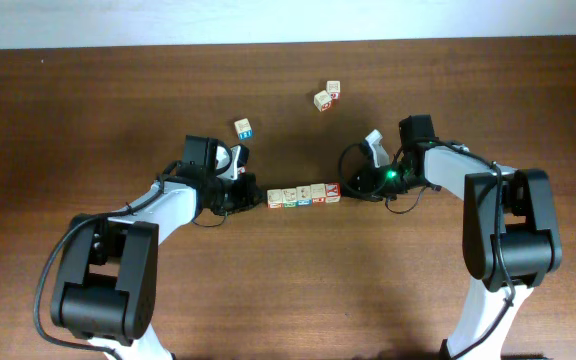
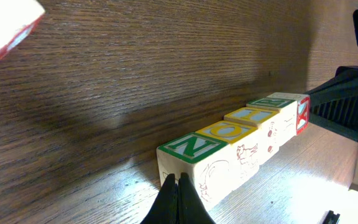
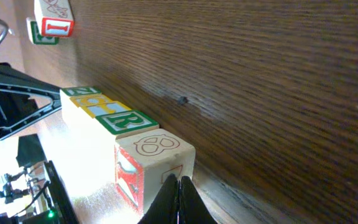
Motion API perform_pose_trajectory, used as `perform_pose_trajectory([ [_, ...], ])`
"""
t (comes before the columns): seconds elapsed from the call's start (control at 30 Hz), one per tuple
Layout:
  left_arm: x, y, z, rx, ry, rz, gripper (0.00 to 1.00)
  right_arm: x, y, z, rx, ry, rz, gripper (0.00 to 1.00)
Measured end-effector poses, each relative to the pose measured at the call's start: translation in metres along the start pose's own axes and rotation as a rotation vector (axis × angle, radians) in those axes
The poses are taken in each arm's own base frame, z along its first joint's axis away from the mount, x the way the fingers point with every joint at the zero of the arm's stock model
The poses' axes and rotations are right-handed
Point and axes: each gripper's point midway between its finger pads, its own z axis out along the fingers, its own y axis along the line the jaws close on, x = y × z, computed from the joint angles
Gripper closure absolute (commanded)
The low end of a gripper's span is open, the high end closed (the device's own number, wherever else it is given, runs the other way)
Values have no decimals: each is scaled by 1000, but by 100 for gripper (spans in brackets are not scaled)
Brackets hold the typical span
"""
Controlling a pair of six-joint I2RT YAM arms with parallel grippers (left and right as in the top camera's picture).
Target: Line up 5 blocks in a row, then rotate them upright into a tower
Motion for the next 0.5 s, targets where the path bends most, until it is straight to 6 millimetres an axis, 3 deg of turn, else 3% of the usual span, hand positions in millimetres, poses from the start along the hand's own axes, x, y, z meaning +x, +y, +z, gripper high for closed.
perform_pose_trajectory([
  [0.5,0,1,0,-4,-2,0,100,8,2,0,-11,30,18,96],
])
